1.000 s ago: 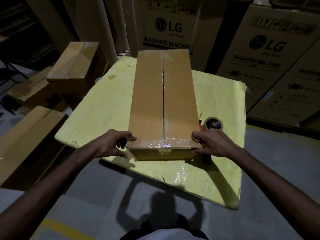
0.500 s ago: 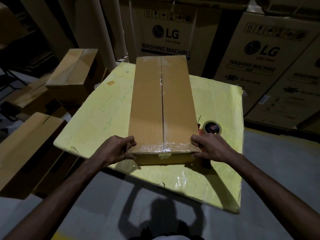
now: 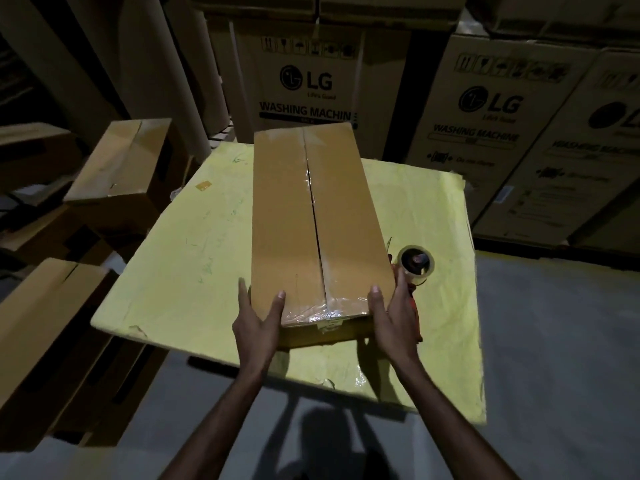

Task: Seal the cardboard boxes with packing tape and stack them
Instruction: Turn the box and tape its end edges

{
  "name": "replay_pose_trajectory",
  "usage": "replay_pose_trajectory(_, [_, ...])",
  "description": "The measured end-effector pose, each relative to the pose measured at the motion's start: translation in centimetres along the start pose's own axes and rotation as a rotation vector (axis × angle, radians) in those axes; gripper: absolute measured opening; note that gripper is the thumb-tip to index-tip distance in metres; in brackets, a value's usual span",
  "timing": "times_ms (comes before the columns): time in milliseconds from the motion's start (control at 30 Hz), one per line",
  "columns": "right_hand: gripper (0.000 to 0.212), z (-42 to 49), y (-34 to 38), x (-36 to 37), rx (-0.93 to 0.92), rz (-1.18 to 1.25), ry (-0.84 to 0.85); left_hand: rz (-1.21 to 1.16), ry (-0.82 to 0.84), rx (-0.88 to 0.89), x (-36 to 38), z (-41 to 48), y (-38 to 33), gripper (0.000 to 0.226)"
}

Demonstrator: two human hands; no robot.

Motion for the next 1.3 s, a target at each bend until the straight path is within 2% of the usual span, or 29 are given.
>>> replay_pose_trajectory(133, [0.063,0.5,-0.7,-0.3,0.211,0.292,-0.083,-0.186,-0.057,-0.138,0.1,0.8,0.9,0.067])
replay_pose_trajectory(267, [0.068,0.8,-0.7,0.2,0.284,0.299,-0.042,-0.248,-0.073,-0.158,0.1,1.1,1.2,0.07])
replay_pose_trajectory(400, [0.062,0.1,0.7,0.0,0.223,0.309,-0.054,-0.297,-0.063,-0.156,-0.2,1.6,1.2,0.066])
replay_pose_trajectory(500, [0.066,-1.1,1.2,1.0,0.2,0.326,-0.038,-0.293,-0.004,-0.145,-1.7,3.8,1.8,0.064])
replay_pose_trajectory(600, [0.075,-2.8,1.2,4.3,0.225,0.454,0.02,-0.29,0.095,-0.12,-3.8,7.8,1.1,0.054])
replay_pose_trajectory(700, [0.09,-4.3,1.5,8.7,0.204,0.44,0.051,-0.218,0.202,-0.066,-6.0,12.8,-2.4,0.044])
replay_pose_trajectory(767, [0.084,-4.6,1.8,12.3,0.167,0.413,0.098,-0.139,0.262,-0.048,-7.2,16.9,-4.8,0.039])
replay_pose_trajectory(900, [0.085,-3.6,4.8,16.7,0.028,0.335,0.176,0.01,0.278,0.022,-8.1,23.7,-8.3,0.044])
replay_pose_trajectory(1000, [0.082,-1.4,7.1,17.3,-0.015,0.271,0.232,0.093,0.175,0.096,-7.3,26.2,-10.0,0.039])
replay_pose_trajectory(1100, [0.074,2.7,7.7,14.4,-0.012,0.238,0.126,0.112,-0.103,0.14,-7.2,26.5,-10.1,0.06])
replay_pose_trajectory(1167, [0.068,7.2,7.7,10.7,0.016,0.264,-0.008,0.067,-0.253,0.065,-7.0,24.6,-8.9,0.081])
replay_pose_trajectory(1233, [0.064,13.6,8.3,6.4,0.01,0.29,-0.175,0.016,-0.256,-0.038,-5.7,21.4,-7.4,0.098])
replay_pose_trajectory(1300, [0.063,20.6,9.4,1.7,-0.065,0.183,-0.359,0.075,-0.203,-0.072,-4.4,18.7,-6.8,0.107])
Point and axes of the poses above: each hand's wrist, its own z-axis towards the middle knuckle, its own x-axis out of the palm, y = z × x, the point moved 7 cm from there along z, towards the middle knuckle, and after that the axes turned 4 degrees about -x, right-handed, at the moved point
